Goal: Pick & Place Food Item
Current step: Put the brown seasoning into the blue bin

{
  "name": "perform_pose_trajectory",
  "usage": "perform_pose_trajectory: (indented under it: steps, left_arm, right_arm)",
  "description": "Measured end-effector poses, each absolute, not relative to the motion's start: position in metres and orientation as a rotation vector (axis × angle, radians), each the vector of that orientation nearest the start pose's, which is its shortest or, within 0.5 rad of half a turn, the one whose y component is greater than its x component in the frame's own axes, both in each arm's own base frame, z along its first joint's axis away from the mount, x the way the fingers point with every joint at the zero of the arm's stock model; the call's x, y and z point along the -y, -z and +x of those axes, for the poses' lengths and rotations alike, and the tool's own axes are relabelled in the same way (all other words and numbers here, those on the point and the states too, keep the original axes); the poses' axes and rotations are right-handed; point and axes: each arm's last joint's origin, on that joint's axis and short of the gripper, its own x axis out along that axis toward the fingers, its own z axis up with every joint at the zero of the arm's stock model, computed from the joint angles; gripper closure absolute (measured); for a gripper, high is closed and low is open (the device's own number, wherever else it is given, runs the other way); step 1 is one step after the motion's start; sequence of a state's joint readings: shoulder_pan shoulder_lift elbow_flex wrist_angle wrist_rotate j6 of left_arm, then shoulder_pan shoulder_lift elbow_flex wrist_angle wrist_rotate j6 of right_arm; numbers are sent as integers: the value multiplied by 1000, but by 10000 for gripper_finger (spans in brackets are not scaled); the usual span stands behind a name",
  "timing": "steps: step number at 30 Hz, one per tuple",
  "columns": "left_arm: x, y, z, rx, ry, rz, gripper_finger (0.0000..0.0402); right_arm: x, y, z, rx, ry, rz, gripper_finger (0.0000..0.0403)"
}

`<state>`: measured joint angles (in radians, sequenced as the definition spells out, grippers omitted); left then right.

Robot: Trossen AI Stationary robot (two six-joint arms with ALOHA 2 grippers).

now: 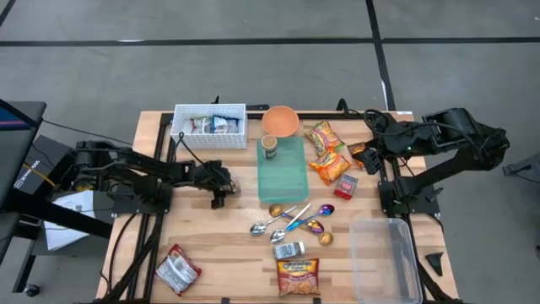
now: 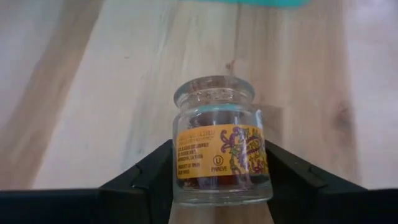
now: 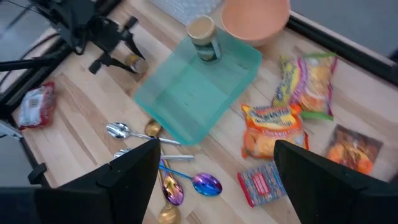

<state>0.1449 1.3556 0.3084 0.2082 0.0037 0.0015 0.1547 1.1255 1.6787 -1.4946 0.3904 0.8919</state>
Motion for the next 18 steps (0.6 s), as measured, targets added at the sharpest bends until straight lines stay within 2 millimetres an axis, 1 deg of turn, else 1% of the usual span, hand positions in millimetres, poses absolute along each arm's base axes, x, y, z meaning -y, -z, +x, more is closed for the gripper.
perform_pose_trajectory:
  steps: [1, 3, 6, 9, 14, 18]
  left_arm:
    - [-28, -110, 201, -812, -127, -90, 216]
    - [-28, -124, 206, -729, -112, -154, 216]
    - [-26, -148, 212, -618, -36, -274, 216]
    - [-23, -176, 217, -509, 55, -376, 216]
    - [-21, -222, 219, -344, 165, -508, 216]
    - [-18, -253, 219, -240, 237, -577, 216]
  right_arm:
    - [-11, -446, 140, -725, 581, 559, 94]
    - [-11, -449, 143, -698, 544, 526, 94]
    - [-13, -452, 151, -686, 466, 426, 94]
    - [-16, -453, 163, -692, 338, 304, 94]
    - [-22, -452, 193, -678, 190, 112, 94]
    - [-23, -447, 228, -633, 108, 23, 94]
